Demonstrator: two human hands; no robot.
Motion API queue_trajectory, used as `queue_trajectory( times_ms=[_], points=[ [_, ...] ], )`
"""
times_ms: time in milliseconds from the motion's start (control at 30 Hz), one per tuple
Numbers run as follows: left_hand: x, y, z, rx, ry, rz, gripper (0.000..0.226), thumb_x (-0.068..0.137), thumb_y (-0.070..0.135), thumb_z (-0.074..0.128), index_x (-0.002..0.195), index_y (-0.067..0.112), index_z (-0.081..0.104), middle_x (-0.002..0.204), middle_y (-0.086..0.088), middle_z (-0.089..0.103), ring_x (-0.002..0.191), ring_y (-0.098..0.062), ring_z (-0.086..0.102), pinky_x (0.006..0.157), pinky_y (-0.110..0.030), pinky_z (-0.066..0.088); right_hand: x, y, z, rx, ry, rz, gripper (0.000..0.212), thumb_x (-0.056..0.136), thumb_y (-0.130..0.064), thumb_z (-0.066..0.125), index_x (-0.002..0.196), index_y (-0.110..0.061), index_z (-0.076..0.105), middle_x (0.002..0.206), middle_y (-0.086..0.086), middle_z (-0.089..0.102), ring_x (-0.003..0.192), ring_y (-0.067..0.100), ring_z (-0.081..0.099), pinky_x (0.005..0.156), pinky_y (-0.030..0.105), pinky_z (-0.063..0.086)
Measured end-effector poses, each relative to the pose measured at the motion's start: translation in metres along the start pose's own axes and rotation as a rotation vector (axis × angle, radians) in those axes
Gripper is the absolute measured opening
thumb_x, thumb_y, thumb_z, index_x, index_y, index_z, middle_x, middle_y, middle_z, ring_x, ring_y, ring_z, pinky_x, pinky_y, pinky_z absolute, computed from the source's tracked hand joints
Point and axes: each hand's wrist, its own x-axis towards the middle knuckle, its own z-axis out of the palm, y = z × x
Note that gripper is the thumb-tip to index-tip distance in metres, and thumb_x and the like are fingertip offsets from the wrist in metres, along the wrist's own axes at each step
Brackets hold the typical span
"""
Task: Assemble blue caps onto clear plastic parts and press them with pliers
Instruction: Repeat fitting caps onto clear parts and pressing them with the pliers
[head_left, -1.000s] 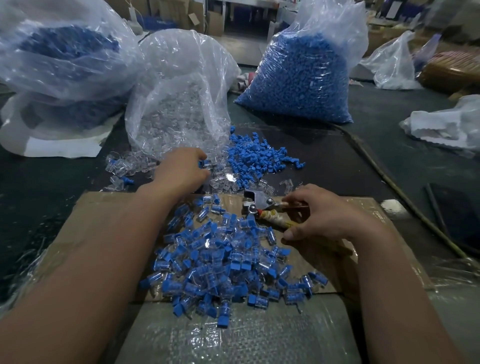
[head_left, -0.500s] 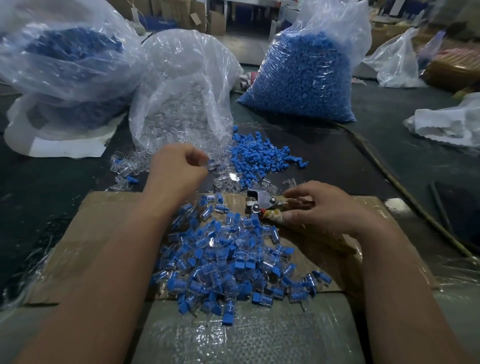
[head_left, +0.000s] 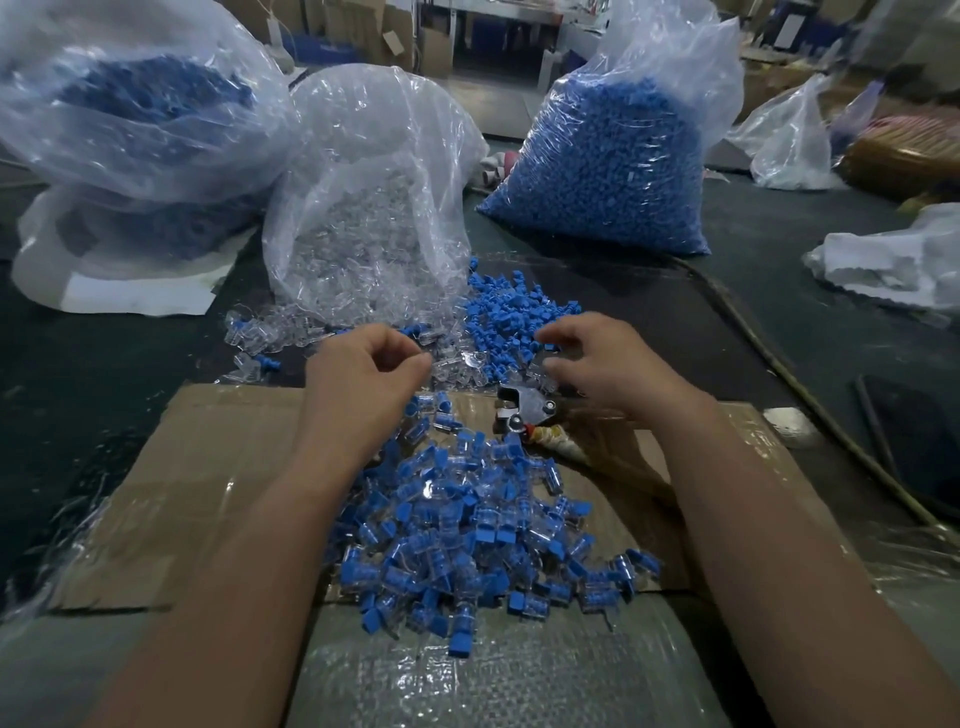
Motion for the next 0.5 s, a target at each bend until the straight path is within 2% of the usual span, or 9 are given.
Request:
queue_trajectory(
  times_ms=[100,167,233,333,500],
  points=[
    [-0.001,0.000,-0.001,-0.011,0.003,-0.013,0.020,0.081,0.014,0.067,0.066,0.024,0.059,0.068,0.001,0.064,0.065,-0.015,0.061,0.064,-0.026,0.050,0.025,-0.003,0.006,-0.076,0.044,0.020,0.045,0.090,-0.015,0.057,0.133,-0.024,0.047,0.134,0.005,0.043,0.120,0.022,0.044,0.095,0.032,0.036],
    [0.000,-0.001,-0.002,-0.041,-0.004,-0.033,0.018,0.081,0.012,0.067,0.067,0.021,0.060,0.071,-0.004,0.066,0.070,-0.023,0.064,0.068,-0.034,0.054,0.037,0.000,0.011,-0.103,0.064,0.049,0.050,0.091,-0.012,0.055,0.137,-0.024,0.042,0.139,0.005,0.037,0.125,0.024,0.040,0.098,0.034,0.035],
    [0.001,-0.001,-0.001,-0.059,-0.008,-0.044,0.017,0.081,0.011,0.067,0.068,0.020,0.060,0.072,-0.007,0.066,0.071,-0.026,0.065,0.069,-0.036,0.055,0.044,0.003,0.016,-0.128,0.052,0.103,0.053,0.090,-0.010,0.054,0.139,-0.023,0.039,0.142,0.006,0.033,0.126,0.025,0.038,0.098,0.033,0.035],
    [0.001,-0.001,0.002,-0.064,-0.017,-0.044,0.019,0.082,0.011,0.066,0.069,0.024,0.060,0.073,-0.003,0.066,0.071,-0.021,0.065,0.064,-0.028,0.054,0.047,0.008,0.022,-0.207,0.009,0.154,0.052,0.088,-0.008,0.056,0.137,-0.018,0.042,0.139,0.010,0.034,0.124,0.029,0.038,0.096,0.037,0.037],
    [0.001,-0.003,0.004,-0.089,-0.043,-0.019,0.021,0.083,0.010,0.065,0.074,0.028,0.061,0.070,0.005,0.065,0.059,-0.002,0.061,0.053,-0.010,0.049,0.040,0.013,0.021,-0.163,0.092,0.129,0.036,0.085,-0.012,0.063,0.121,-0.016,0.058,0.126,0.008,0.050,0.111,0.025,0.050,0.083,0.033,0.041]
  ],
)
